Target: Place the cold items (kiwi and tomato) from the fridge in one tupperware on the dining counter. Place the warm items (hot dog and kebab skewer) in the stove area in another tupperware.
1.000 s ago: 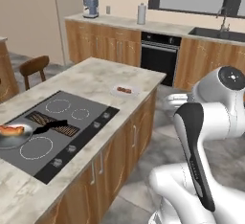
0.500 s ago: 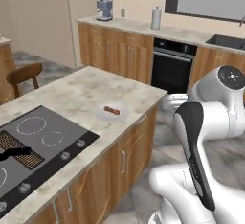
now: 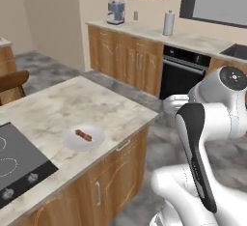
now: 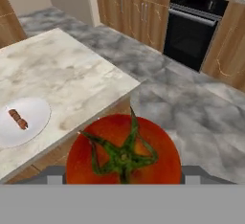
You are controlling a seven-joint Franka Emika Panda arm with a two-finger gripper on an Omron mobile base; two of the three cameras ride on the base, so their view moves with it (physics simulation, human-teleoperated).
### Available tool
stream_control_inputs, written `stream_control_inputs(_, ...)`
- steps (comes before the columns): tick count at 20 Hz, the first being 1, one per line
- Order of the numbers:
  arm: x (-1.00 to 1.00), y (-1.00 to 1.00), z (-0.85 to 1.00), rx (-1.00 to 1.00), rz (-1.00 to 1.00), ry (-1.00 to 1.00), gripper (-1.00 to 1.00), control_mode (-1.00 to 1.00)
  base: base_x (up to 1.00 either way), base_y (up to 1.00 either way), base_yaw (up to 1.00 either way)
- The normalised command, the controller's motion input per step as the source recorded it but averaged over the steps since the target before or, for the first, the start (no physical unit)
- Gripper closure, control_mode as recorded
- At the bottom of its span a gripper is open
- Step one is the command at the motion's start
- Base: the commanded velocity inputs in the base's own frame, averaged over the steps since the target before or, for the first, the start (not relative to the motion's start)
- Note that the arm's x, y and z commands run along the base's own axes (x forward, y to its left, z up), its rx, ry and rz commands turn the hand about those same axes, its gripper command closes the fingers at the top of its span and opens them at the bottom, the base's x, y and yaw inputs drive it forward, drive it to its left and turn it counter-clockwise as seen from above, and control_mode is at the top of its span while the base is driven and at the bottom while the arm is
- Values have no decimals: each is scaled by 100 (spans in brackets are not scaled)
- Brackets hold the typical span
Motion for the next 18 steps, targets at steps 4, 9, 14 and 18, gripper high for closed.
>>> stream_control_inputs(4,0,0,0,0,0,0,100,100,65,-94,27)
stream_control_inputs(9,0,0,0,0,0,0,100,100,64,-95,26)
stream_control_inputs(14,0,0,0,0,0,0,100,100,72,-93,26)
stream_control_inputs(18,0,0,0,0,0,0,100,100,76,-91,27)
